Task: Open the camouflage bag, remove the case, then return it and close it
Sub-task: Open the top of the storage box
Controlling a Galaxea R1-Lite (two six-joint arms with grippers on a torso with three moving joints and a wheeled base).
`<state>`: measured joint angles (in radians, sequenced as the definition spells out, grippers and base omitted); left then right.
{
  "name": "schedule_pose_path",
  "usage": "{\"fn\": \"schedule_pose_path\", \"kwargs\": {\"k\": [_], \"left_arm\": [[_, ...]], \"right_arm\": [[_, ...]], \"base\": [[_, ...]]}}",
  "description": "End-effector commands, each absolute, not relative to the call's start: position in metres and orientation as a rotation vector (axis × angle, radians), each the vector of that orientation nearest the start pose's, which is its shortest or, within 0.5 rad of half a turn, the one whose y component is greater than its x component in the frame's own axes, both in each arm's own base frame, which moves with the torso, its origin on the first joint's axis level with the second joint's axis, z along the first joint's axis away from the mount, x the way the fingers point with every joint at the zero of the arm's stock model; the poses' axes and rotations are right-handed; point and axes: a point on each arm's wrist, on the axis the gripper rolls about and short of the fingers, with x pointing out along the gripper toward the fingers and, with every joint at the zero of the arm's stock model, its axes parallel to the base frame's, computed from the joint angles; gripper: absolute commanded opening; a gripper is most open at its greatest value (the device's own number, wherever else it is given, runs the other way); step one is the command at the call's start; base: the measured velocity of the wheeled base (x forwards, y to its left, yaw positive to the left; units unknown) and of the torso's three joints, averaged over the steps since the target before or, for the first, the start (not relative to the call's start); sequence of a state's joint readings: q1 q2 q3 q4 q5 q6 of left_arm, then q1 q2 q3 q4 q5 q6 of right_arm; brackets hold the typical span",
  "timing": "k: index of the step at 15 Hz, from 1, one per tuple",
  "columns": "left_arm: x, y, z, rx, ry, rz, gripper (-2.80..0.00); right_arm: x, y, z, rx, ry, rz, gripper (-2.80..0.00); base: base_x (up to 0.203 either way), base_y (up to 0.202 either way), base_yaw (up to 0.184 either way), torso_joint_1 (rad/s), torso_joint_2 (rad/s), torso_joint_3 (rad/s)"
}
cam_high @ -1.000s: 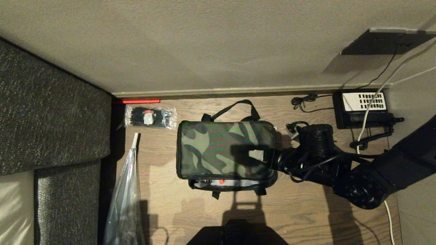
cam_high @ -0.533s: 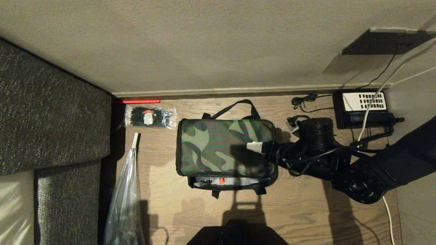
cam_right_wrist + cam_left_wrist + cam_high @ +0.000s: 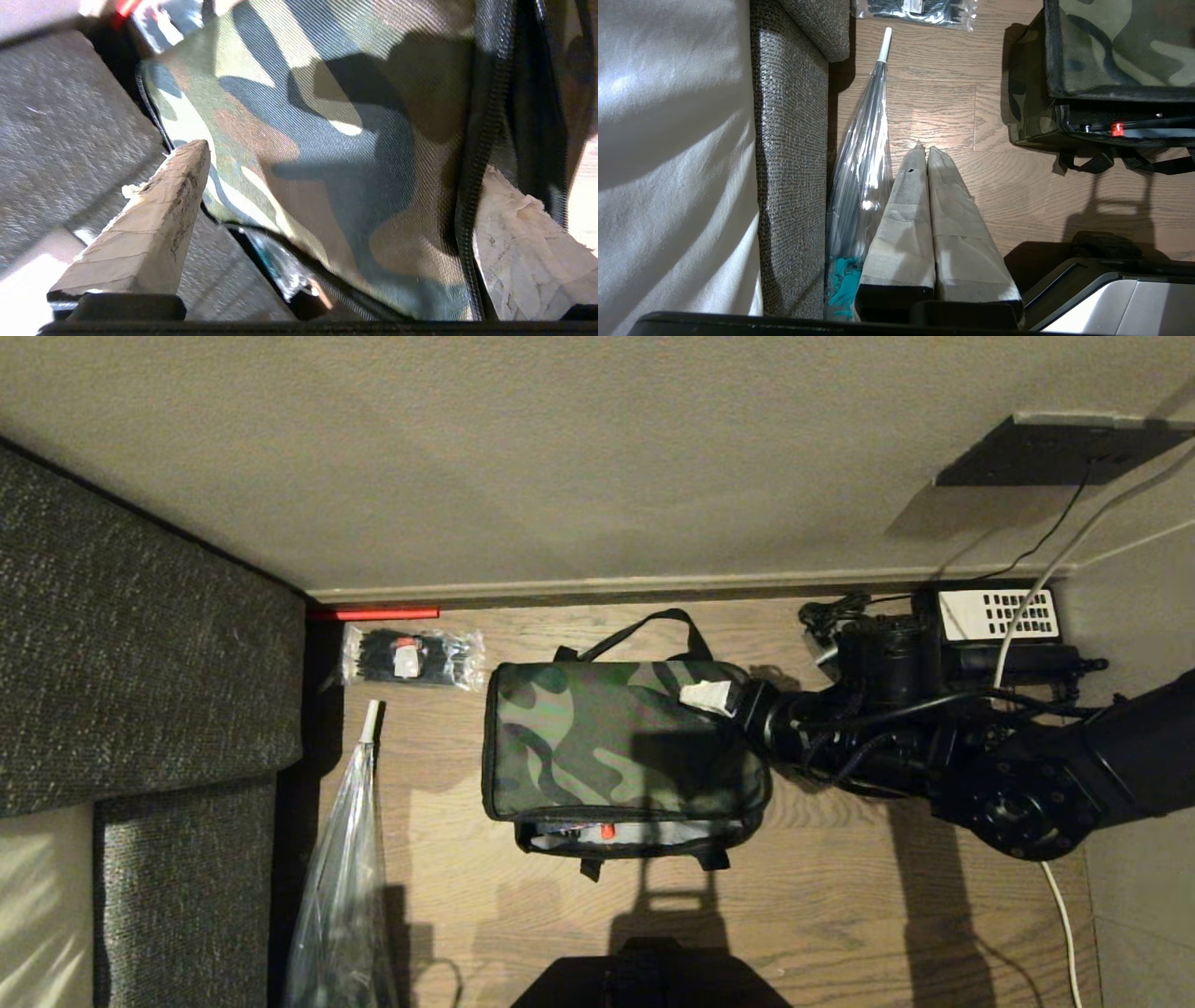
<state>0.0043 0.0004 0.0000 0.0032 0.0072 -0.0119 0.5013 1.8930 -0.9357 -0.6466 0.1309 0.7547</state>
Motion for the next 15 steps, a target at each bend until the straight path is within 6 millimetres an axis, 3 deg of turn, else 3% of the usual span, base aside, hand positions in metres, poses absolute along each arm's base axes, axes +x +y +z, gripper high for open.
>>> {"fn": "schedule_pose_path", "kwargs": {"k": [1,4,6,15], "left_arm": [[-0.023,0.000,0.074,-0.012,0.005,0.012,-2.80],[-0.023,0.000,0.074,-0.012,0.005,0.012,-2.80],[-0.023,0.000,0.074,-0.012,0.005,0.012,-2.80],[-0.023,0.000,0.074,-0.012,0.005,0.012,-2.80]], "right_arm": [[0.312,0.174,0.166,0.711,0.502,0.486,0.00],[0.315,0.175,0.175,0.745,0.475,0.493,0.00],[0.318,0.175,0.193,0.816,0.431,0.502,0.00],[0.322,0.164,0.225,0.842,0.306,0.540,0.00]], "base": [[0.000,0.000,0.000,0.000,0.00,0.000],[0.000,0.000,0.000,0.000,0.00,0.000],[0.000,0.000,0.000,0.000,0.00,0.000],[0.000,0.000,0.000,0.000,0.00,0.000]]}}
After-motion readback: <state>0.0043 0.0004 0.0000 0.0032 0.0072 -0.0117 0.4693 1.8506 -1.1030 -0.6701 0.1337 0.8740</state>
